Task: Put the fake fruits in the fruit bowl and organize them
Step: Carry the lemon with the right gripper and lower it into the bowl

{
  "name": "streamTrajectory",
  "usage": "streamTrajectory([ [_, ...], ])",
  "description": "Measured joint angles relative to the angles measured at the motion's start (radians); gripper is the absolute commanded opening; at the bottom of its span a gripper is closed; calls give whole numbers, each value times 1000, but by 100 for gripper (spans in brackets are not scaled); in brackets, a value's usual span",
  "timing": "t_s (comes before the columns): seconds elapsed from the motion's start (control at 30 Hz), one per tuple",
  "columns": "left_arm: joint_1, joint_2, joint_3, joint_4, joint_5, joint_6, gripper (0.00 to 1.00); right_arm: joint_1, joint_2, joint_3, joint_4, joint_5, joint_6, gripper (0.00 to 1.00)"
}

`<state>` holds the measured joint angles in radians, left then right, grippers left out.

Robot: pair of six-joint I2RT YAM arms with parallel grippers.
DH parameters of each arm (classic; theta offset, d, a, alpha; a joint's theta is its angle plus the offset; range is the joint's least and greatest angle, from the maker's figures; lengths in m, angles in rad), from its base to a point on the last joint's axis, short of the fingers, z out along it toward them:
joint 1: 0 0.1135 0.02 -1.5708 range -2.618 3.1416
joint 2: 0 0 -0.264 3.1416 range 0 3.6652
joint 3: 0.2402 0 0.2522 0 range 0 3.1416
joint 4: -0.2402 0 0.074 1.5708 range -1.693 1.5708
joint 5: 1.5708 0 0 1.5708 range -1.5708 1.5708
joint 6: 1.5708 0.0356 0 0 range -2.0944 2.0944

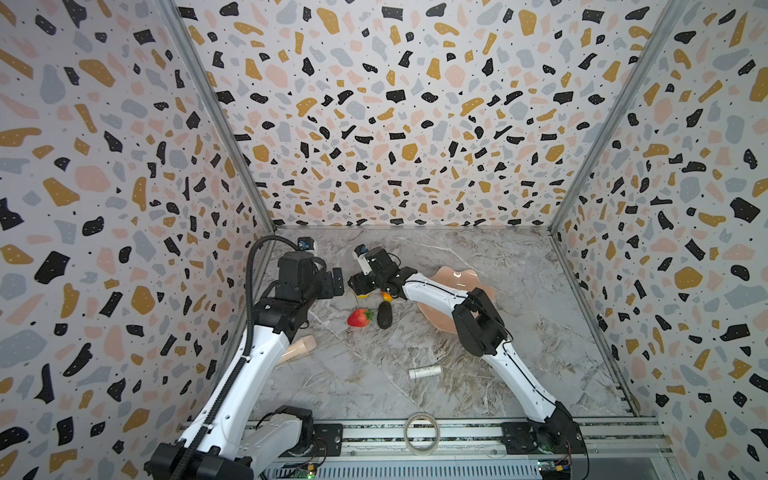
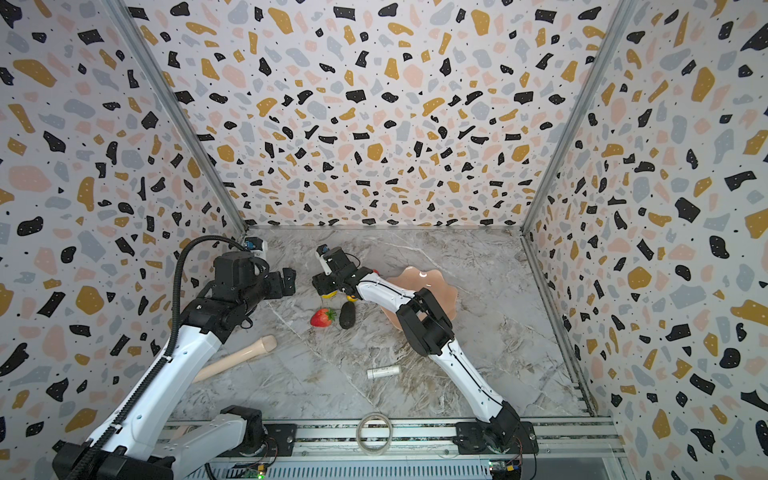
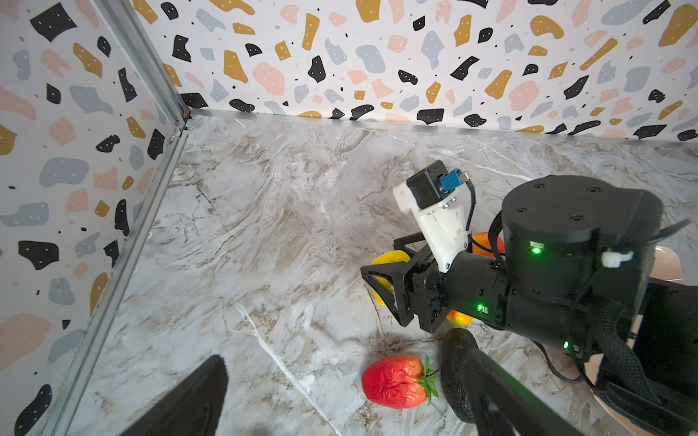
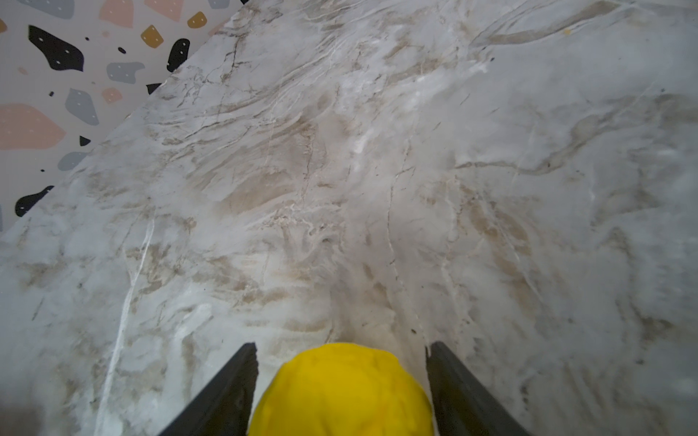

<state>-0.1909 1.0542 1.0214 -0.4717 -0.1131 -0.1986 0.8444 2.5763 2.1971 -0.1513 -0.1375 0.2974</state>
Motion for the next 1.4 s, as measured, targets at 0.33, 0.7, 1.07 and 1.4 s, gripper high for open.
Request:
streamTrajectory([
  [0.33,0,-10,-9,2,12,-4,100,5,0,0,-11,8,-4,62],
  [0.7,0,-14,-17,2,26,-4,100,5,-27,-49,25,-8,-4,37],
  [1.07,0,-14,-23,13,26,-4,100,-57,-407,-444,184,-131,14,31],
  [1.4,0,42,-34,35,31,-28,100,-318,-855,-961,344,-150,18,30],
])
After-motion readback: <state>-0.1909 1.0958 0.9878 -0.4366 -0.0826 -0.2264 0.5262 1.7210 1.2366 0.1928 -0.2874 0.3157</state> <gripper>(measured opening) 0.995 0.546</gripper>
